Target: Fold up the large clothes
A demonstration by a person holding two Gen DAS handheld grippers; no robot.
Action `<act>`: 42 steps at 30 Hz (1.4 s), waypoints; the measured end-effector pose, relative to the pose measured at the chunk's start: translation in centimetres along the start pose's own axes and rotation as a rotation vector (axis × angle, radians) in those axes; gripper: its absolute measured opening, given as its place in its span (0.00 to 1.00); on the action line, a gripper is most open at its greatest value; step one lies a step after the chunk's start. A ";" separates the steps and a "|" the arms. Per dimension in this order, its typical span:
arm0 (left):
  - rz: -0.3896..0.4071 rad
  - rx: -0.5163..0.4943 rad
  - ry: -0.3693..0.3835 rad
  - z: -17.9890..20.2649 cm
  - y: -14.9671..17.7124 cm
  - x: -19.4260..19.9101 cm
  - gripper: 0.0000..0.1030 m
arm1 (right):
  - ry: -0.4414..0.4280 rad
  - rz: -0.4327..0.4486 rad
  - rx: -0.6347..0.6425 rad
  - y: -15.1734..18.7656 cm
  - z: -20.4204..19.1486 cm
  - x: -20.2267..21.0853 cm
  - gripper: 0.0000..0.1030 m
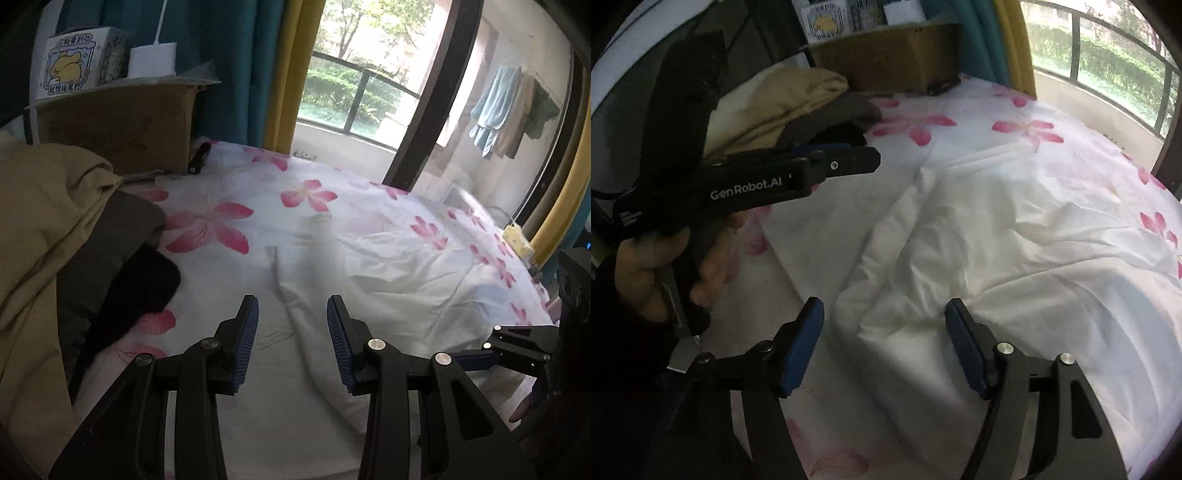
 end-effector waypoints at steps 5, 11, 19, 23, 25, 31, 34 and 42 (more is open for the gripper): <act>-0.011 -0.029 0.073 2.6 -0.1 -0.7 0.49 | 0.033 0.053 -0.046 0.3 2.0 2.4 0.67; -0.092 -0.099 0.119 5.4 0.9 -3.1 0.50 | 0.103 0.106 -0.135 1.3 5.5 5.2 0.67; -0.249 -0.153 0.134 5.9 4.3 -6.4 0.20 | 0.264 0.125 -0.278 4.5 11.3 7.6 0.67; -0.216 -0.161 0.100 5.1 4.1 -4.9 0.10 | 0.316 0.102 -0.354 6.4 13.9 7.6 0.67; -0.202 -0.145 0.074 4.4 4.0 -4.0 0.10 | 0.324 0.093 -0.378 7.2 14.7 7.6 0.67; -0.235 -0.104 0.069 3.7 4.6 -2.9 0.10 | 0.300 0.084 -0.393 8.5 15.7 7.4 0.67; -0.236 -0.107 0.061 4.0 4.0 -2.6 0.23 | 0.292 0.084 -0.382 8.3 15.7 7.3 0.67; -0.175 -0.177 0.030 4.4 -0.2 -3.9 0.51 | 0.298 0.110 -0.387 7.9 16.3 8.0 0.67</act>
Point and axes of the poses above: each gripper's, at about its wrist camera, not at the fingertips, and x roughly against the way its jaws point, z to its right, y to its underside, the point moved 6 cm from there along -x, roughly the way its jaws point, and after that the axes turned 10 degrees about y, right-handed, at the moved point
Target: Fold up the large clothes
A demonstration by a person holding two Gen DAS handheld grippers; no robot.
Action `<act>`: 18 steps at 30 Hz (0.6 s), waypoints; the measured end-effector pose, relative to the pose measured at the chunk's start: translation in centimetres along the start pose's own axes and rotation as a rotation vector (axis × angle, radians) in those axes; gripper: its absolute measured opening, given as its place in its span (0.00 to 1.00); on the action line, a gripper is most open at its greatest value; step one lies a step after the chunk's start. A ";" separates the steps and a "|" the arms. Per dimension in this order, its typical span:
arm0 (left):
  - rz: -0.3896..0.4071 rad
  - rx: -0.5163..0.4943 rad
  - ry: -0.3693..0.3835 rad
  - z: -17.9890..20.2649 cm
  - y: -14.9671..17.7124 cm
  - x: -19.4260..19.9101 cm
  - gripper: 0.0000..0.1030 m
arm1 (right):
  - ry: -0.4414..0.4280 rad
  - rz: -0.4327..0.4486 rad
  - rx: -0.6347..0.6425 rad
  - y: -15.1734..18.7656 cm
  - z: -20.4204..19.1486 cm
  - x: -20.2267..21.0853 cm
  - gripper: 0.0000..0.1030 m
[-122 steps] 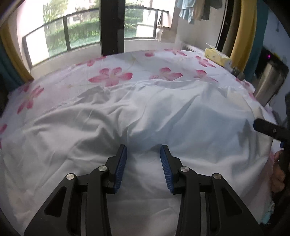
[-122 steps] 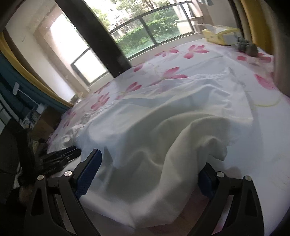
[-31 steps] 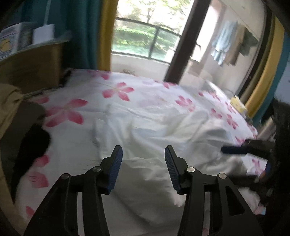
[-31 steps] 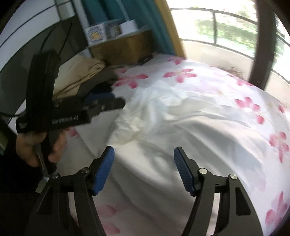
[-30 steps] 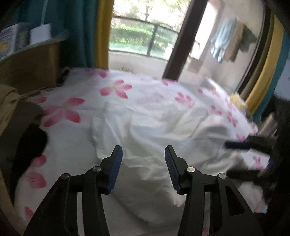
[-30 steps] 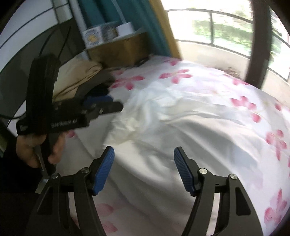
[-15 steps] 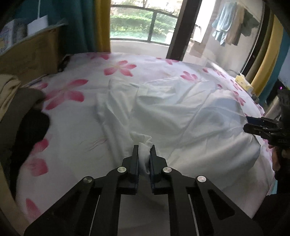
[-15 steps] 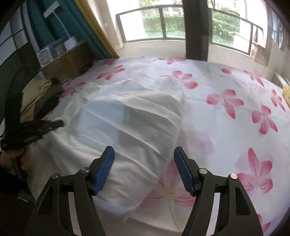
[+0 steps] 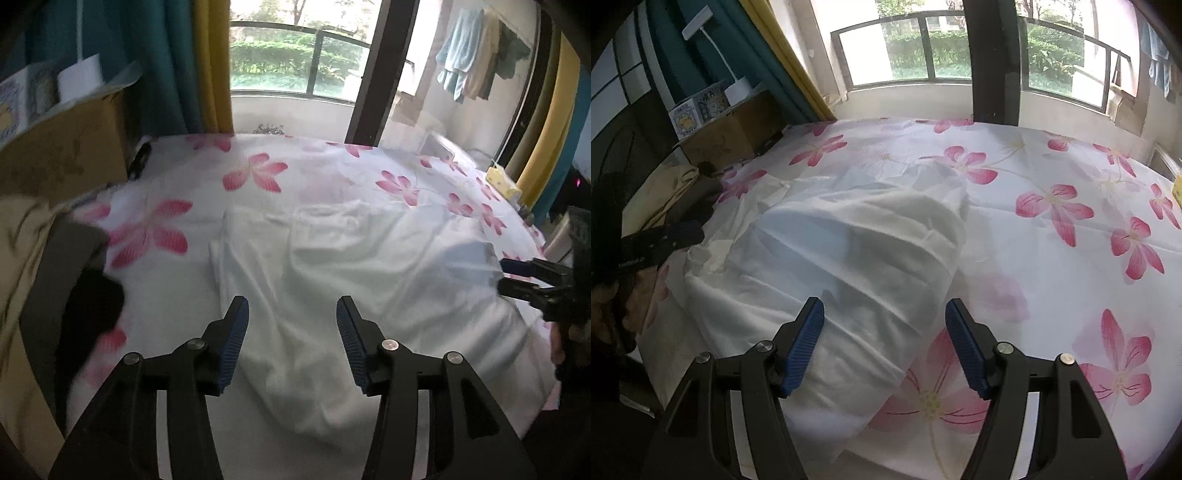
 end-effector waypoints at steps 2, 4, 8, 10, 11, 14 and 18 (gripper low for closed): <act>-0.032 -0.022 0.001 0.0 -0.8 -1.4 0.51 | 0.007 0.008 -0.009 -0.2 0.4 0.2 0.67; -0.080 -0.033 0.008 -0.2 -1.4 -3.4 0.51 | 0.016 0.015 -0.018 -0.4 0.9 0.3 0.67; -0.134 -0.040 0.036 -0.6 -1.8 -6.1 0.51 | 0.035 0.025 -0.046 -0.8 1.9 0.4 0.67; -0.145 -0.051 0.075 -0.7 -1.9 -7.1 0.50 | 0.045 0.026 -0.060 -0.9 2.4 0.4 0.67; -0.151 -0.056 0.085 -0.7 -1.9 -7.5 0.40 | 0.049 0.024 -0.066 -1.0 2.7 0.3 0.67; -0.157 -0.097 0.095 -0.7 -2.0 -8.0 0.03 | 0.062 0.010 -0.078 -1.1 3.4 -0.2 0.67; -0.074 -0.103 0.065 -1.1 -3.0 -6.3 0.02 | 0.069 0.001 -0.080 -1.7 3.6 -1.0 0.67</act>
Point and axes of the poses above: each gripper's, at about its wrist camera, not at the fingertips, and x roughly against the way its jaws point, z to its right, y to its underside, the point moved 6 cm from there along -x, roughly the way its jaws point, and after that the axes turned 10 degrees about y, right-handed, at the moved point
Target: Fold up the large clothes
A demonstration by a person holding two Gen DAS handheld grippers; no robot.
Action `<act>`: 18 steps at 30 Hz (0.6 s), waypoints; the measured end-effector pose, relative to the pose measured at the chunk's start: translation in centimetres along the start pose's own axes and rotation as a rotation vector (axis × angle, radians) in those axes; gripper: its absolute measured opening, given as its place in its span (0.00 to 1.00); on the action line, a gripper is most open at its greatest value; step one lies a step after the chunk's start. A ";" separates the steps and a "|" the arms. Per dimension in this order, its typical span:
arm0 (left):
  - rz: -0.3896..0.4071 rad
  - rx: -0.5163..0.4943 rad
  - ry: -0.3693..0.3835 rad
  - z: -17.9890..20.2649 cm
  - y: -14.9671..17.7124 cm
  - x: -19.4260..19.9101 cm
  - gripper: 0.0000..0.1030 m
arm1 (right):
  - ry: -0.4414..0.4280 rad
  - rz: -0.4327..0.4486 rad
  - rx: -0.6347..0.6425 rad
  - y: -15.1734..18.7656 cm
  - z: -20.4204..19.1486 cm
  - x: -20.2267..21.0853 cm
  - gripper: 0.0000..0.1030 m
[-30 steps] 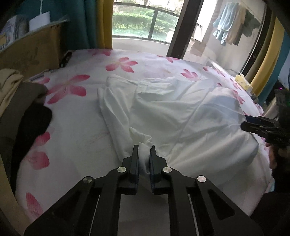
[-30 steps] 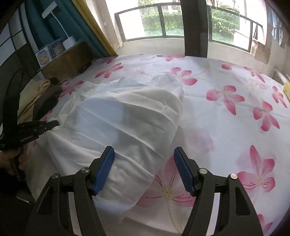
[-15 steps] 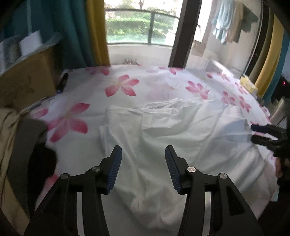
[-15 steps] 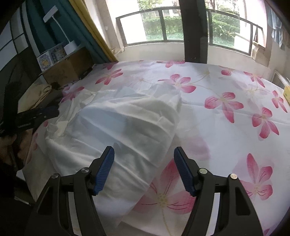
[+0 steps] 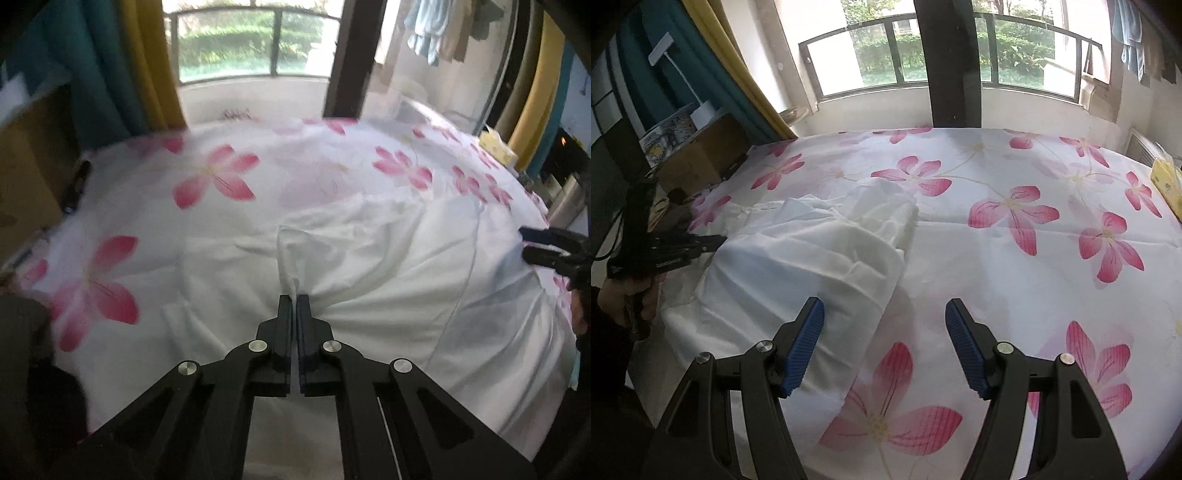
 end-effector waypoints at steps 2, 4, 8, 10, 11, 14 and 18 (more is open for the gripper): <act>0.039 0.025 -0.017 -0.7 -0.3 1.2 0.02 | 0.003 -0.007 0.006 -0.3 -0.1 -0.8 0.67; 0.068 0.050 -0.034 -1.3 -0.4 2.2 0.02 | 0.008 -0.018 0.015 -0.4 -0.3 -1.6 0.67; 0.042 0.075 -0.064 -2.7 0.7 2.0 0.02 | 0.002 -0.020 0.027 -0.8 -1.1 -3.1 0.73; 0.013 0.094 -0.075 -3.3 1.6 1.3 0.02 | 0.009 -0.020 0.035 -0.9 -1.5 -3.9 0.77; 0.004 0.096 -0.080 -3.4 1.9 1.1 0.02 | 0.012 -0.021 0.040 -1.0 -1.8 -4.2 0.78; -0.001 0.112 -0.080 -3.5 2.3 0.9 0.02 | 0.034 -0.006 0.070 -1.1 -2.3 -4.5 0.81; 0.006 0.127 -0.078 -3.3 2.2 1.4 0.03 | 0.053 0.000 0.075 -1.2 -2.4 -4.4 0.81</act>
Point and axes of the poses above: each gripper's, at about its wrist camera, not at the fingertips, and x roughly against the way its jaws point, z to its right, y to its underside, the point moved 6 cm from there along -x, roughly the way its jaws point, and after that the axes turned 10 degrees about y, right-handed, at the moved point
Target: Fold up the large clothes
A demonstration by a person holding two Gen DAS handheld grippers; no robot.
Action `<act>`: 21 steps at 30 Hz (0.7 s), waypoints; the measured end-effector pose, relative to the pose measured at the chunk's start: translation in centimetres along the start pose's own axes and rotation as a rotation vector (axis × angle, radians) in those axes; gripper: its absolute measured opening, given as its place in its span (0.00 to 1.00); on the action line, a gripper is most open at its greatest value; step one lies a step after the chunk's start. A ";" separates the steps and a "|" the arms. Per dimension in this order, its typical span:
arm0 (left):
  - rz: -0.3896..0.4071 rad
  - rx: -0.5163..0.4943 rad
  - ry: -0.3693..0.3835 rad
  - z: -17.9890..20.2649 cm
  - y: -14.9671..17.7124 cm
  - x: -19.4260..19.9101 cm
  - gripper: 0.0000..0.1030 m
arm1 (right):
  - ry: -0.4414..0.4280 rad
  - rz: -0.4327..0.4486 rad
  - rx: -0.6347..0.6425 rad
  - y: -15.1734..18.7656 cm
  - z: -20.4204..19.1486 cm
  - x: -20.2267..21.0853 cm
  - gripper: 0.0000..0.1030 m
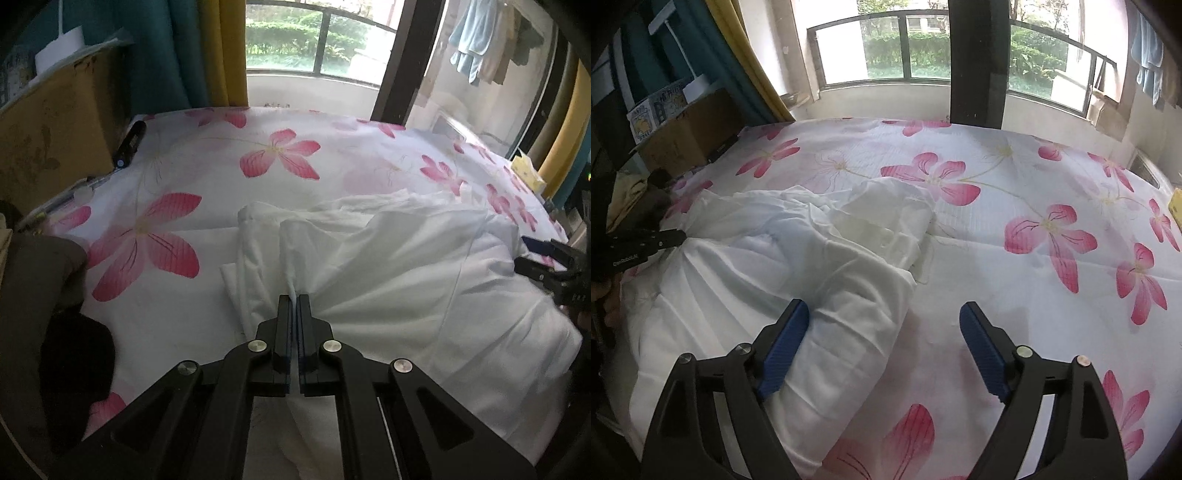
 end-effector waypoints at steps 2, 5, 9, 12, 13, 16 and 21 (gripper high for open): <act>0.021 -0.010 -0.033 0.5 -0.5 0.7 0.04 | 0.006 0.003 -0.008 0.0 0.1 0.4 0.81; 0.072 -0.018 -0.045 2.0 -1.6 2.2 0.22 | 0.014 0.020 -0.018 -0.1 0.2 1.3 0.81; 0.132 -0.083 -0.006 5.6 -2.8 3.8 0.35 | 0.004 0.038 -0.029 -0.1 0.1 2.7 0.81; 0.123 -0.142 0.068 9.1 -2.7 3.6 0.36 | -0.018 0.055 -0.030 0.1 -0.2 4.0 0.81; 0.110 -0.155 0.091 10.0 -2.4 3.2 0.36 | -0.030 0.059 -0.027 0.3 -0.4 4.5 0.81; 0.059 -0.180 0.139 12.2 -1.3 1.7 0.36 | -0.050 0.052 -0.011 1.1 -1.1 5.2 0.81; -0.036 -0.194 0.144 13.4 1.1 -0.9 0.36 | -0.068 0.029 0.027 2.8 -2.3 5.7 0.81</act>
Point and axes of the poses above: each gripper's, at about its wrist camera, not at the fingertips, and x roughly against the way its jaws point, z to its right, y to its underside, the point moved 6 cm from there along -x, roughly the way its jaws point, and after that the axes turned 10 degrees about y, right-handed, at the moved point
